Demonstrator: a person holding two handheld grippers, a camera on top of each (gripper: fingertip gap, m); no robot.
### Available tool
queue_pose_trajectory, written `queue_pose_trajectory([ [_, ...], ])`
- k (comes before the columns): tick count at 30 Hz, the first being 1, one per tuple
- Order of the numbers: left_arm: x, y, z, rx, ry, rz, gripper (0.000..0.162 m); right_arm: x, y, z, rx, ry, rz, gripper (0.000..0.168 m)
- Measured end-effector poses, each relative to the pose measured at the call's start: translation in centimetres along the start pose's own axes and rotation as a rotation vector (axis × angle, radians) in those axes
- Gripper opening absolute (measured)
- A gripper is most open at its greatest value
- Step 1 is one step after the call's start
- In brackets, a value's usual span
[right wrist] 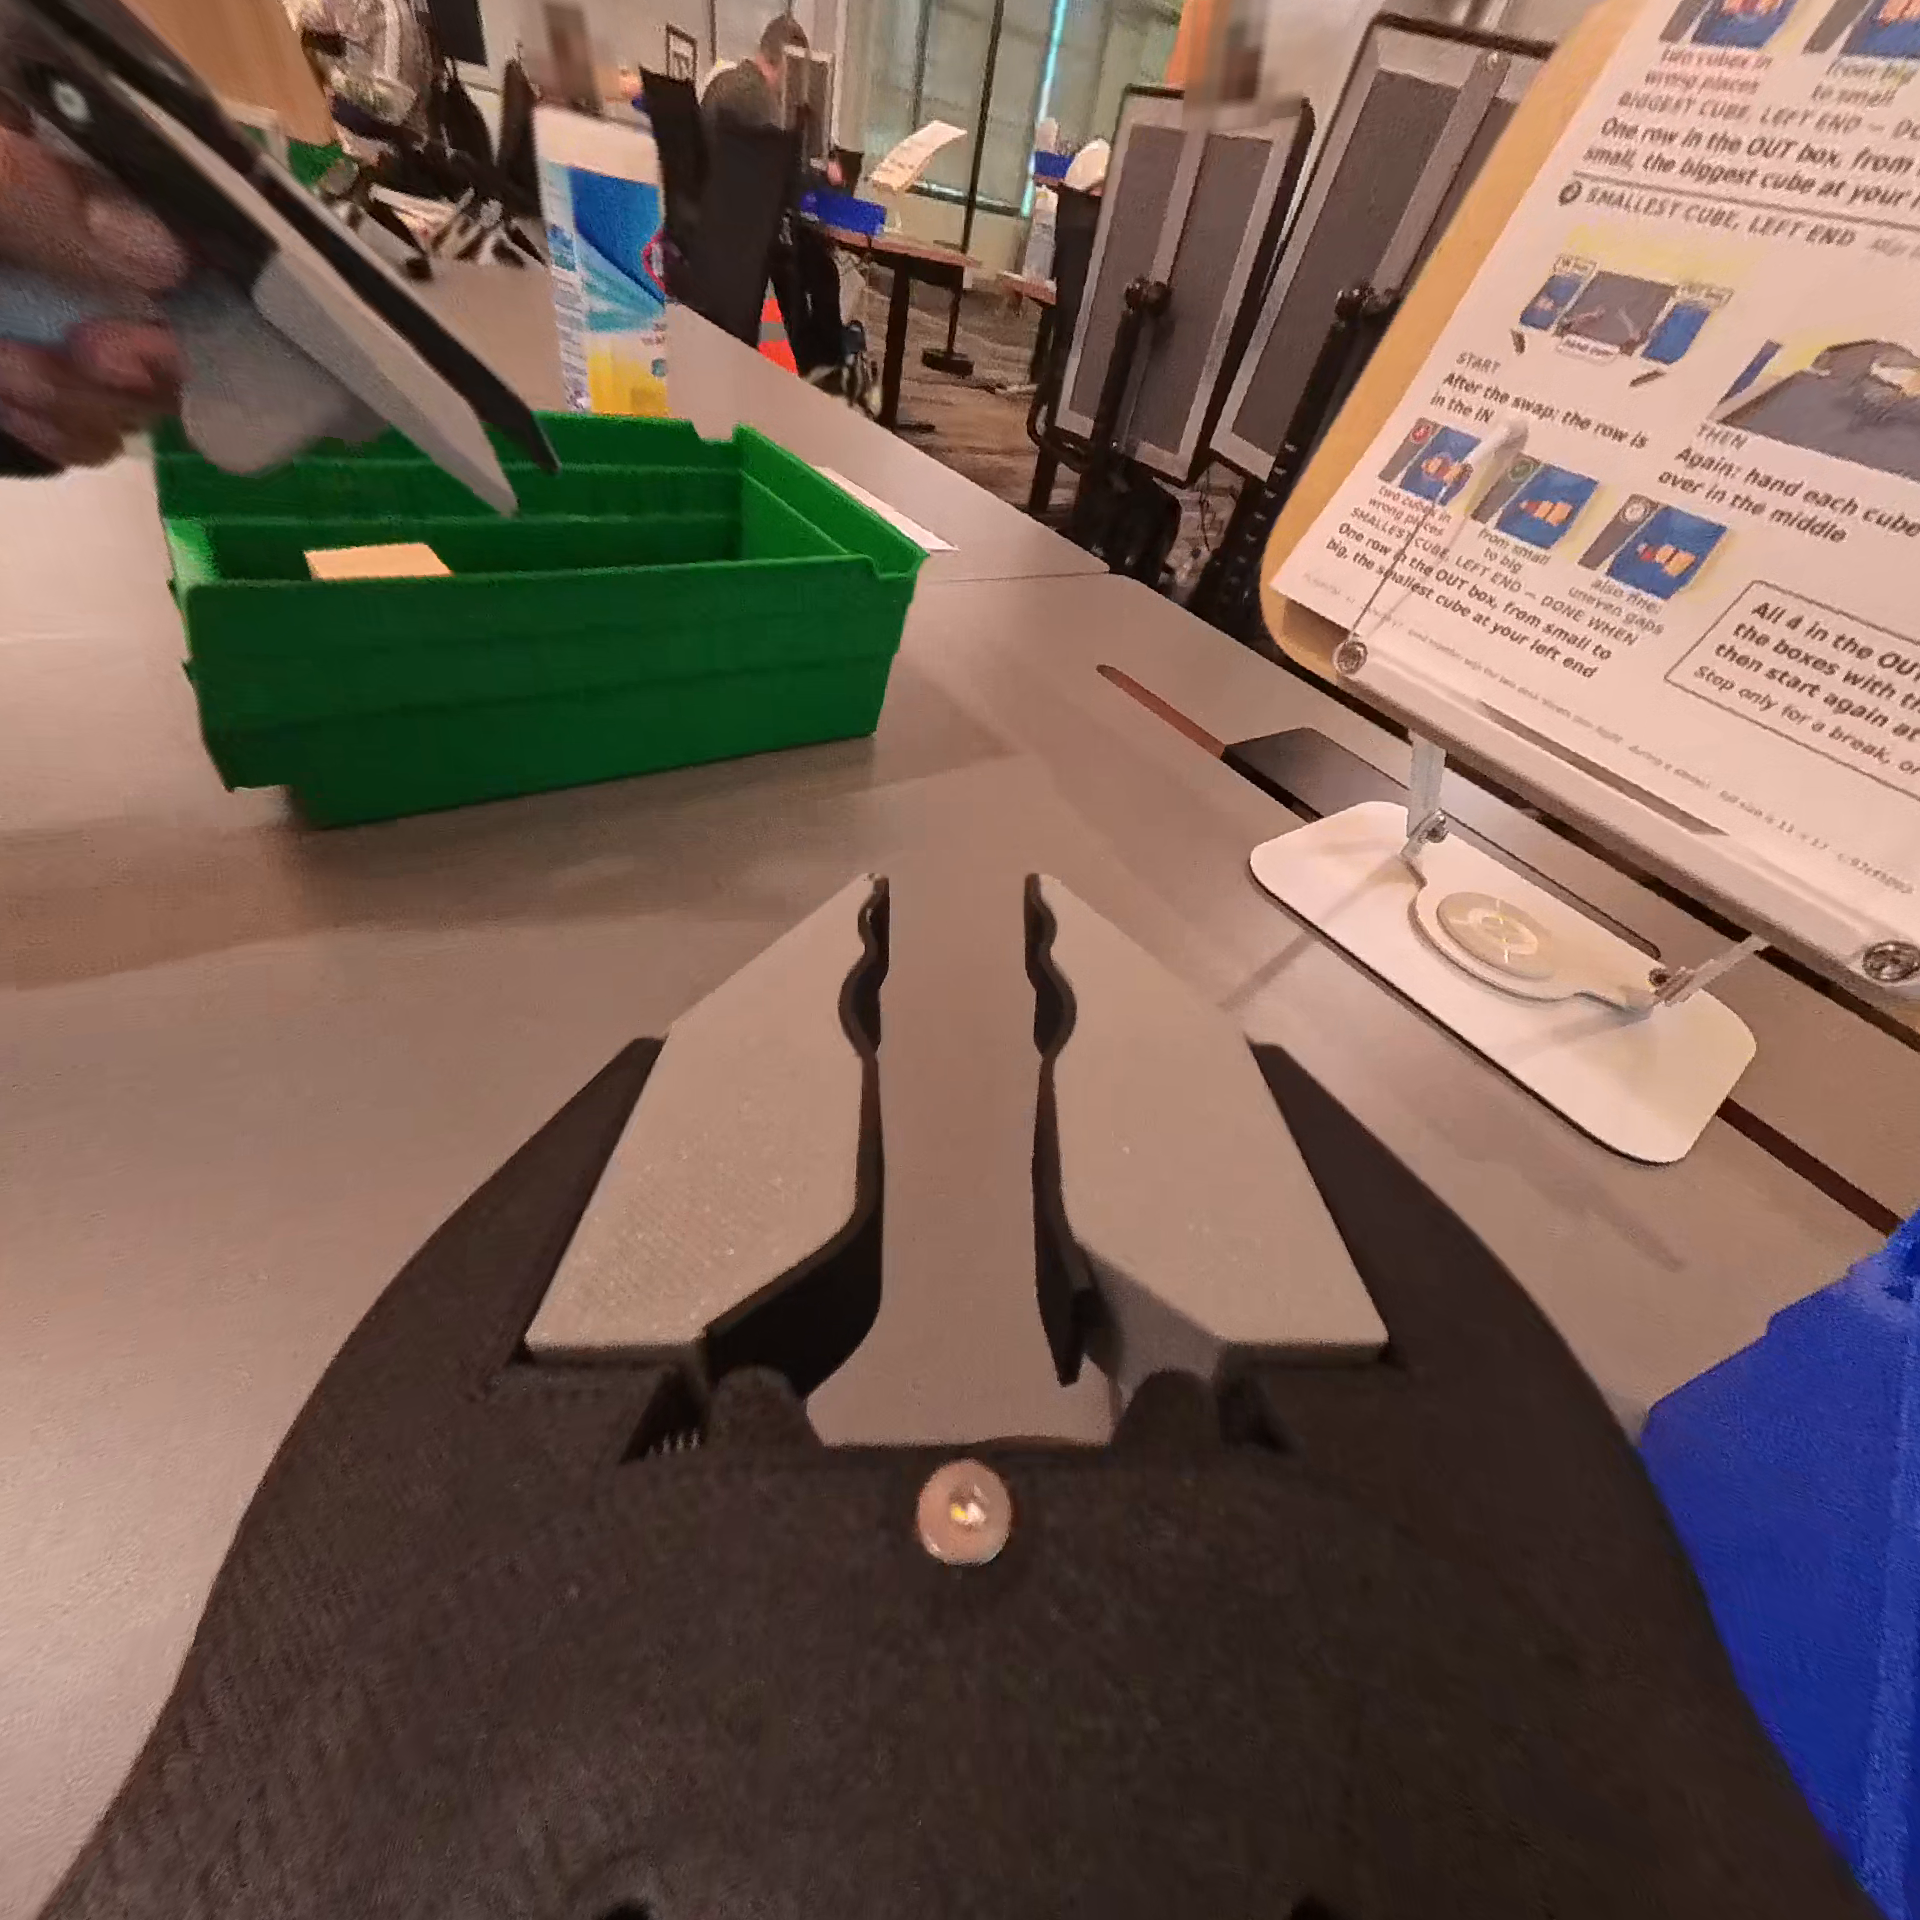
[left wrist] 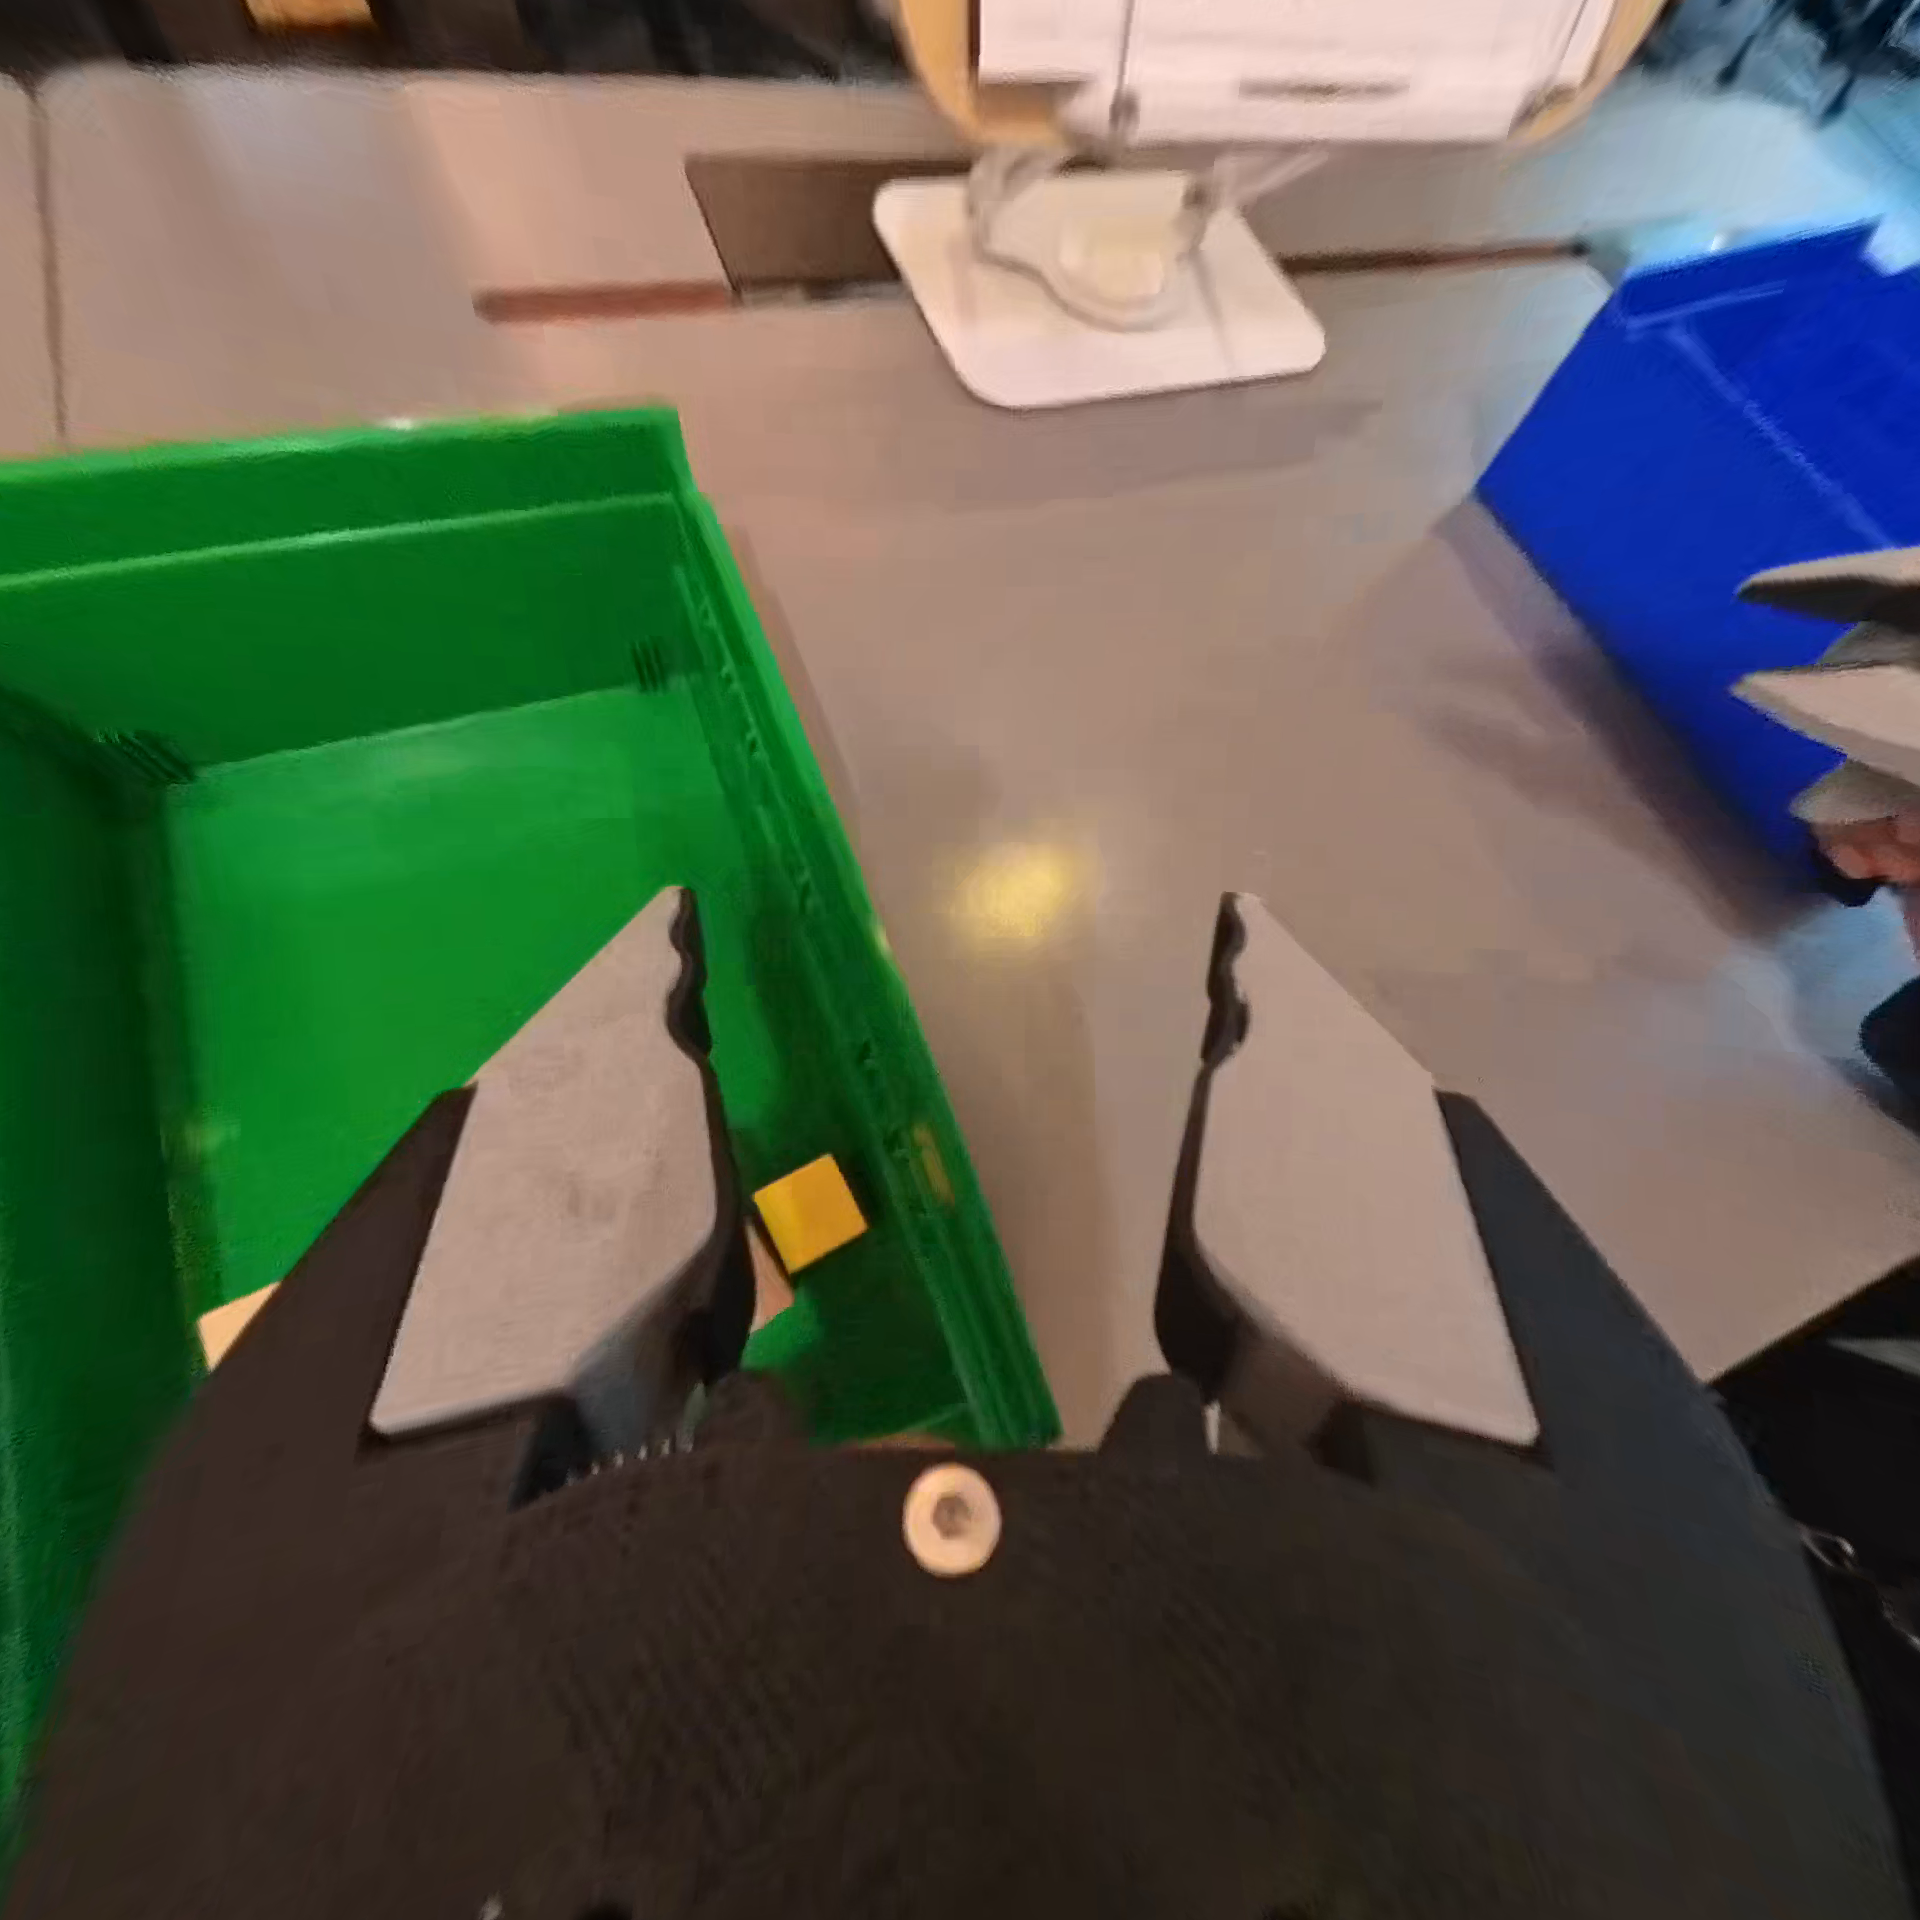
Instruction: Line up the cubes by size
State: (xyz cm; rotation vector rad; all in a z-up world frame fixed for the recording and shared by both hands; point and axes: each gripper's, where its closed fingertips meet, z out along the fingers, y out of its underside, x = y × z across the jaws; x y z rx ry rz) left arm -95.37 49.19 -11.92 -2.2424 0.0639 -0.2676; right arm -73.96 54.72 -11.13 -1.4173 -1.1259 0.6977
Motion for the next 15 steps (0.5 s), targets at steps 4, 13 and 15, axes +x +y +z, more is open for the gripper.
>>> queue_pose_trajectory([
  [4,-2.8,2.4,4.6,-0.244,-0.048,0.019,0.071,1.0,0.7,-0.5,-0.014,-0.020,0.056,0.026],
  [13,-2.5,3.1,9.7,-0.442,-0.190,0.226,0.006,3.4,2.7,-0.7,-0.091,0.066,0.035,0.024],
  [15,-0.2,2.5,10.9,-0.428,-0.116,0.210,0.009,5.2,4.3,-0.4,-0.146,0.130,0.035,0.026],
])
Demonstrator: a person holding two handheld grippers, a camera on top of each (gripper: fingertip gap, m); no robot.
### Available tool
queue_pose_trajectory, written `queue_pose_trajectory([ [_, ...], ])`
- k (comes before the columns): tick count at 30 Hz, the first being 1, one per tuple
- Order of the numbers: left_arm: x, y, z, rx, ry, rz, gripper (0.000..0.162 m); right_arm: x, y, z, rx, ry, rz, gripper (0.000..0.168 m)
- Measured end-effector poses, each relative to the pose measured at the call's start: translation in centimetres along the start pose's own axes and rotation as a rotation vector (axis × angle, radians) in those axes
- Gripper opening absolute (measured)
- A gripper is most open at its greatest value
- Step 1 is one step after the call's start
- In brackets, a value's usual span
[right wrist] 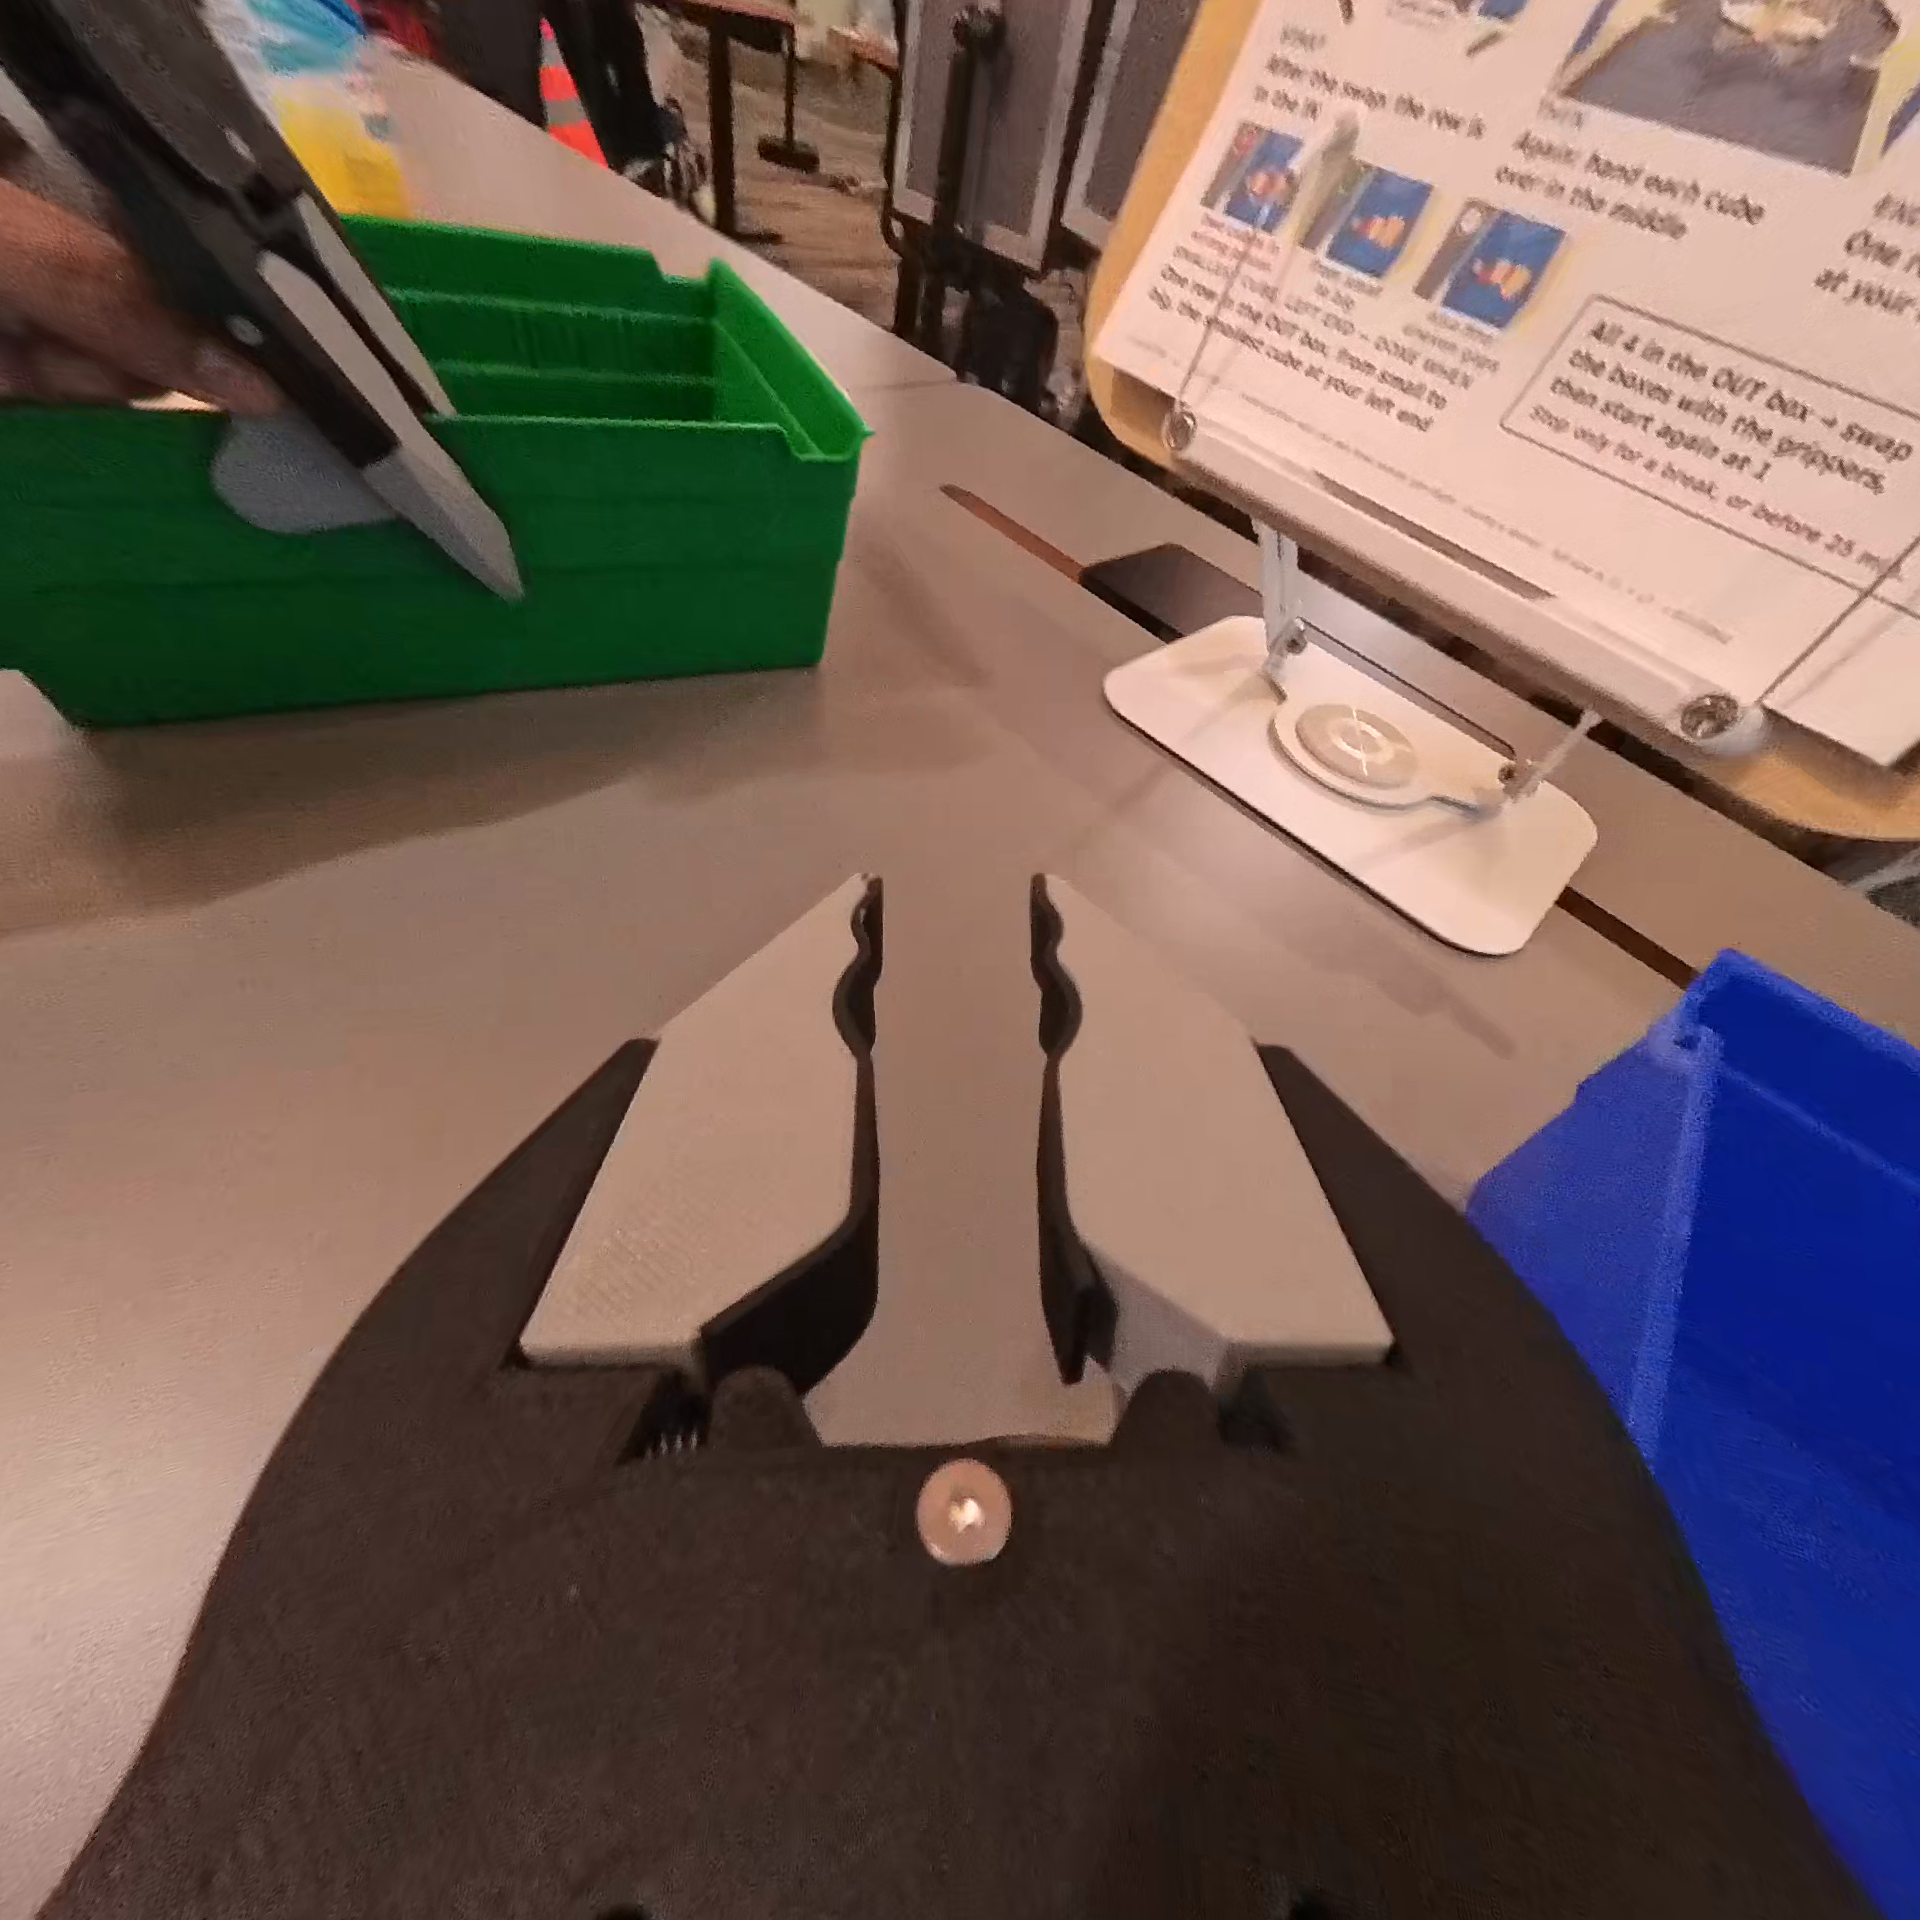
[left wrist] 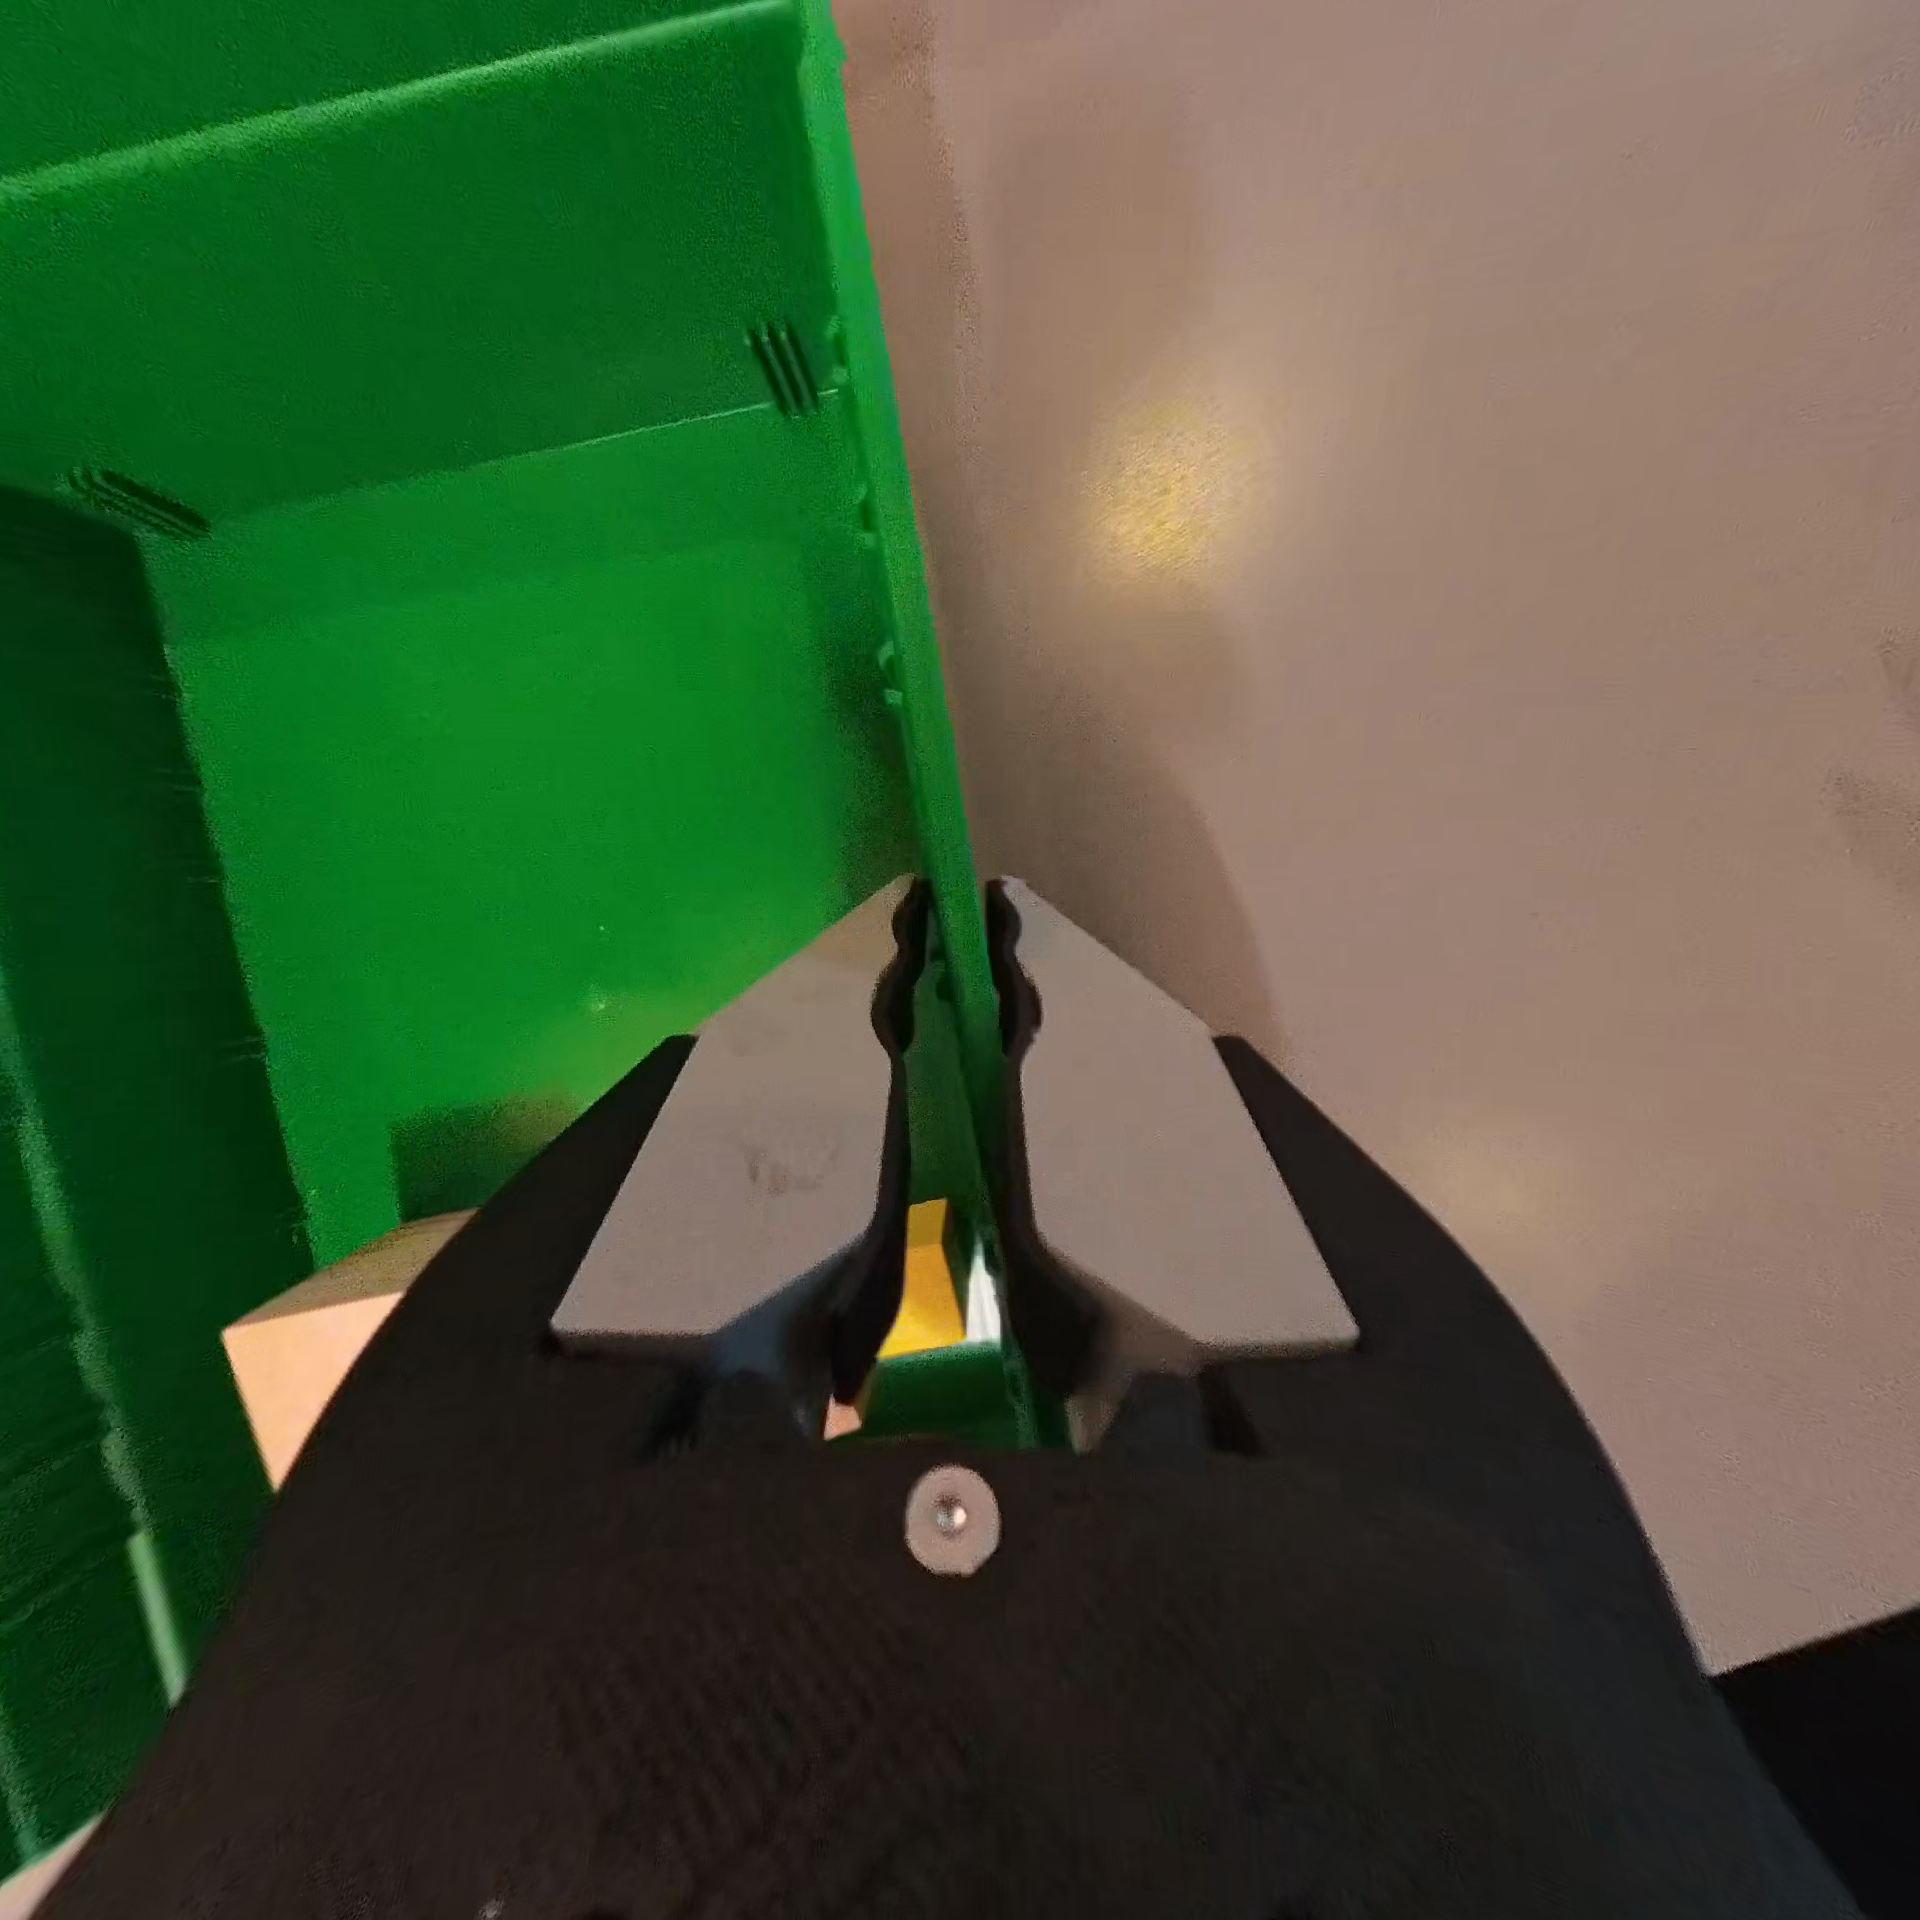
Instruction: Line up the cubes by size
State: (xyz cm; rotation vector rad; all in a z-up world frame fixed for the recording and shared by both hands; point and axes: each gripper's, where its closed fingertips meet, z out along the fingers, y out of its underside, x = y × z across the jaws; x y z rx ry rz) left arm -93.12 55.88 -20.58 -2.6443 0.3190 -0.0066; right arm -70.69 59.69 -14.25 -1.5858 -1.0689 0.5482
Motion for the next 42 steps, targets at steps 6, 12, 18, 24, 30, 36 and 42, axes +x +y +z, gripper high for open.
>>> queue_pose_trajectory([
  [6,3.4,-3.7,0.6,0.081,0.065,-0.120,0.019,5.1,4.6,1.7,-0.169,0.222,-0.008,0.020],
  [12,6.4,-6.8,0.5,0.228,0.139,-0.205,0.037,4.4,5.0,4.3,-0.228,0.157,0.090,0.027],
  [18,7.1,-7.6,-6.2,0.493,0.130,-0.128,0.049,-2.1,-0.9,-3.3,-0.095,0.065,-0.067,0.038],
  [24,7.5,-1.6,-10.9,0.589,0.130,-0.035,0.061,-4.6,-1.6,-13.7,0.169,-0.068,-0.267,0.049],
  [30,9.4,2.3,-8.9,0.593,0.209,-0.035,0.060,-6.2,-0.3,-12.5,0.282,-0.347,-0.093,0.044],
  [36,11.0,2.4,-7.4,0.621,0.180,-0.021,0.061,-5.1,-3.2,-8.3,0.309,-0.312,-0.023,0.044],
  [42,11.2,1.8,-6.3,0.597,0.138,0.008,0.063,-5.9,-3.4,-1.9,0.156,-0.222,-0.005,0.051],
])
